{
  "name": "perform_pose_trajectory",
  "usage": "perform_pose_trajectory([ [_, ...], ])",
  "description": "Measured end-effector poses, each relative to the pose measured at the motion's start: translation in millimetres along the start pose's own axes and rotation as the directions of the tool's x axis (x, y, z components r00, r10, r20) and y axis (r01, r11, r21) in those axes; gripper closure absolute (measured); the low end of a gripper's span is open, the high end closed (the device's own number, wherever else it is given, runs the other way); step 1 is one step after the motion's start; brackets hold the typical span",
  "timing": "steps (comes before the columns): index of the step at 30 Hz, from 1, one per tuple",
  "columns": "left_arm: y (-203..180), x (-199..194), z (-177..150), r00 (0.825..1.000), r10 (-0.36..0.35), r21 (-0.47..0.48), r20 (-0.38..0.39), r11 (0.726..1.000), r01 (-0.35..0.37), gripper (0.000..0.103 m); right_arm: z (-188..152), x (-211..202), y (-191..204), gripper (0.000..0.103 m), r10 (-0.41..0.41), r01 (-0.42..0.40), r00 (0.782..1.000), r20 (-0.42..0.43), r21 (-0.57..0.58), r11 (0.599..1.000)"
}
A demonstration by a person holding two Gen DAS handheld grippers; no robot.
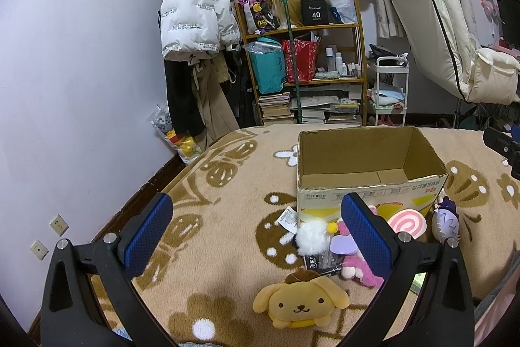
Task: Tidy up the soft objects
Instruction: 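Lower the right tool onto the purple-haired doll while the left tool lowers onto the yellow dog plush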
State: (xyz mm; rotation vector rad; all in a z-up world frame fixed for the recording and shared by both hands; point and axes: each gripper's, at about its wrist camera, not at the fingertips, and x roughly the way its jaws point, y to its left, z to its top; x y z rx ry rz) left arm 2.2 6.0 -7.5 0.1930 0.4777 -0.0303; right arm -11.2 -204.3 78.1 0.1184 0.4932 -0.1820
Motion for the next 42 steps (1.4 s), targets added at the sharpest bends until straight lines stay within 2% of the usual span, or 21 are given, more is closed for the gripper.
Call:
perform_pose_trajectory([
  [5, 3, 12, -11, 0.999, -0.009, 0.002, -0.04, 1.0, 0.009, 0.001, -4, 3, 0, 0.0, -0.005, 0.006, 1.0, -0.031, 0.011, 1.0],
  [10, 3, 32, -15, 0.991, -0.018, 0.001, -0.132, 1.0, 0.018, 0.001, -10, 10, -4, 0.0, -0.015, 0.02, 0.995, -0.103, 0.05, 0.999],
  [14, 0, 46, -17, 0.979, -0.022, 0.0, -0.202, 1.0, 0.023, 0.001, -11, 20, -10, 0.0, -0.015, 0.03, 0.987, -0.163, 0.086, 0.996],
  [18, -5, 64, -23, 0.958, -0.031, 0.002, -0.286, 0.999, 0.033, 0.001, -13, 36, -20, 0.0, -0.004, 0.037, 0.969, -0.246, 0.131, 0.991],
  [20, -7, 72, -26, 0.944, -0.043, -0.011, -0.327, 0.999, 0.042, 0.001, -15, 44, -24, 0.0, 0.002, 0.044, 0.956, -0.292, 0.152, 0.987],
  [22, -7, 83, -32, 0.922, -0.07, -0.04, -0.382, 0.997, 0.059, 0.001, -19, 52, -29, 0.0, 0.011, 0.051, 0.942, -0.336, 0.175, 0.983],
  [28, -5, 96, -37, 0.873, -0.117, -0.104, -0.473, 0.992, 0.077, 0.001, -31, 76, -40, 0.0, 0.033, 0.08, 0.893, -0.45, 0.229, 0.97],
  [32, -8, 112, -47, 0.817, -0.152, -0.132, -0.557, 0.987, 0.093, 0.001, -39, 95, -46, 0.0, 0.051, 0.087, 0.857, -0.513, 0.241, 0.967],
  [37, -13, 121, -55, 0.786, -0.131, -0.106, -0.605, 0.991, 0.083, 0.001, -53, 116, -46, 0.002, 0.082, 0.085, 0.806, -0.587, 0.252, 0.964],
  [42, -22, 127, -63, 0.752, -0.126, -0.071, -0.647, 0.992, 0.105, 0.001, -66, 134, -51, 0.003, 0.106, 0.105, 0.769, -0.63, 0.288, 0.952],
])
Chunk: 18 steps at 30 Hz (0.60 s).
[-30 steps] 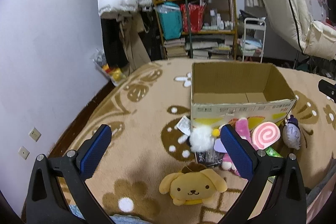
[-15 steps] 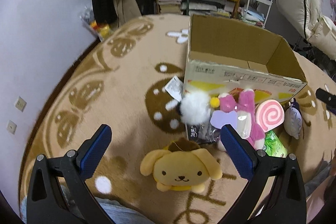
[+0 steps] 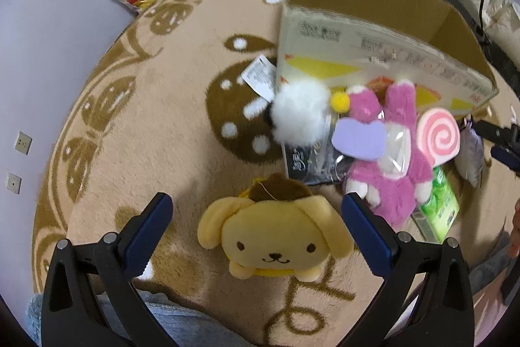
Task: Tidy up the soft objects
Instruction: 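Lower the right tool onto the purple-haired doll while the left tool lowers onto the yellow dog plush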
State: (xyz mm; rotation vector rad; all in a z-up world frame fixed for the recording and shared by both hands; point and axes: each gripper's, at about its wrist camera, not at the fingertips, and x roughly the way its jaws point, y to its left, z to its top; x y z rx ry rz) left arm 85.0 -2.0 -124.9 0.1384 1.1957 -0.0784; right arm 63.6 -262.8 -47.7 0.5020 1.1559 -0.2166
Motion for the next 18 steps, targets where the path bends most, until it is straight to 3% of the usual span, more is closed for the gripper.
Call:
perform_pose_trajectory([
  [18, -13, 28, -6, 0.994, 0.019, 0.045, -0.107, 0.999, -0.014, 0.001, 5, 56, 3, 0.005, -0.008, 0.007, 0.994, -0.109, -0.003, 1.0],
])
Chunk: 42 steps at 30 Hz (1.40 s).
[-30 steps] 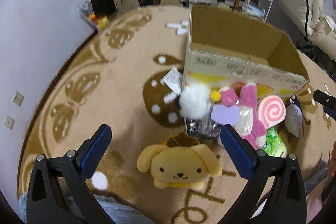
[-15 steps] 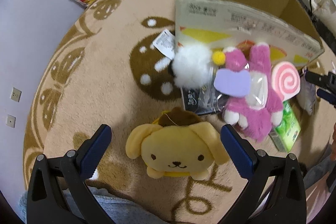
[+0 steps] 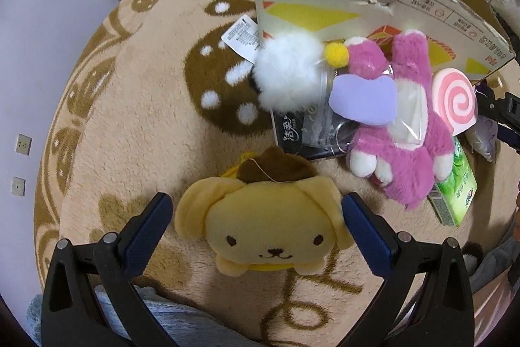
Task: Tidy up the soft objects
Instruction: 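Lower the right tool onto the purple-haired doll while the left tool lowers onto the yellow dog plush, then close the right tool on the doll while the left tool grips the yellow dog plush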
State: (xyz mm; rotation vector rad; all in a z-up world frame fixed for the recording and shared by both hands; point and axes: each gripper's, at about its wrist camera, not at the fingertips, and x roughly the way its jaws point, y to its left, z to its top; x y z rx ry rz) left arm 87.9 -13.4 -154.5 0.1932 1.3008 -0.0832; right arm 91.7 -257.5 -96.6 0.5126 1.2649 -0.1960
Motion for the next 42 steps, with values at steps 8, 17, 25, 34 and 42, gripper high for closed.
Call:
perform_pose_trajectory([
  [8, -9, 11, 0, 0.999, 0.013, 0.032, -0.029, 0.999, -0.012, 0.001, -4, 20, 5, 0.015, 0.031, -0.032, 0.999, -0.029, -0.022, 0.999],
  [17, -17, 13, 0, 0.999, 0.051, 0.065, -0.019, 0.997, -0.049, 0.003, -6, 14, -2, 0.015, 0.043, -0.044, 0.999, -0.032, -0.014, 0.999],
  [25, -16, 13, -1, 0.999, 0.037, 0.054, -0.019, 0.998, -0.036, 0.01, -14, 9, -3, 0.014, 0.029, -0.03, 0.999, -0.035, -0.041, 0.999],
  [34, -15, 10, -3, 0.999, 0.031, 0.046, -0.011, 0.998, -0.03, 0.013, -12, 9, 0, 0.033, 0.074, -0.075, 0.997, -0.03, -0.034, 0.997],
  [42, -15, 4, -5, 1.0, 0.023, 0.037, 0.008, 0.999, -0.023, 0.017, -8, 10, 5, 0.038, 0.09, -0.092, 0.995, -0.032, -0.042, 0.995],
])
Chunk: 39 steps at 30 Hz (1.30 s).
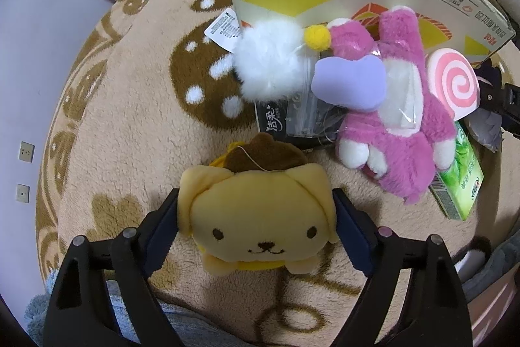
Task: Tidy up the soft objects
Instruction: 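Close the right tool on the doll while the left tool grips the yellow dog plush, then lift the doll with the right tool while the left tool lifts the dog plush over the box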
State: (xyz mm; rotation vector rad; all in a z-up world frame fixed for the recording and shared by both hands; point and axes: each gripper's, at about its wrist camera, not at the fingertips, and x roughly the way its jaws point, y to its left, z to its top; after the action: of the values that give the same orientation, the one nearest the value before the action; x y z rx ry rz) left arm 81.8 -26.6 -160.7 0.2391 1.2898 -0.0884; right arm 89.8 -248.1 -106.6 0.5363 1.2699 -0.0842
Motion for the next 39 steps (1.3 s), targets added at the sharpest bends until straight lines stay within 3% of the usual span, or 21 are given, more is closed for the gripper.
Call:
perform_pose_trajectory([
  [5, 0, -5, -1, 1.0, -0.003, -0.006, 0.011, 1.0, 0.003, 0.017, -4, -8, 2, 0.038, -0.015, 0.015, 1.0, 0.007, 0.002, 1.0],
  [11, 1, -23, -2, 0.997, -0.009, -0.021, 0.078, 1.0, 0.01, 0.018, -8, -24, -4, 0.038, -0.001, -0.001, 1.0, 0.028, 0.039, 0.999],
  [14, 6, -38, -5, 0.992, 0.004, -0.054, 0.129, 0.999, 0.003, 0.018, -9, -31, -4, 0.038, 0.014, -0.015, 0.999, 0.043, 0.038, 0.999],
  [18, 16, -66, -9, 0.972, 0.023, -0.107, 0.236, 0.994, 0.002, 0.018, -12, -43, -1, 0.038, 0.022, -0.024, 0.998, 0.065, 0.032, 0.999],
  [23, 23, -101, -14, 0.92, 0.077, -0.155, 0.384, 0.988, -0.018, 0.018, -17, -67, 5, 0.038, 0.013, -0.014, 0.989, 0.145, 0.003, 1.0],
  [30, 23, -142, -24, 0.825, 0.104, -0.156, 0.556, 0.988, -0.02, 0.018, -38, -106, 30, 0.038, 0.007, 0.023, 0.962, 0.272, -0.104, 0.994],
  [39, 22, -180, -36, 0.716, 0.139, -0.153, 0.685, 0.987, -0.045, 0.018, -64, -161, 67, 0.038, 0.087, 0.066, 0.858, 0.506, -0.277, 0.958],
])
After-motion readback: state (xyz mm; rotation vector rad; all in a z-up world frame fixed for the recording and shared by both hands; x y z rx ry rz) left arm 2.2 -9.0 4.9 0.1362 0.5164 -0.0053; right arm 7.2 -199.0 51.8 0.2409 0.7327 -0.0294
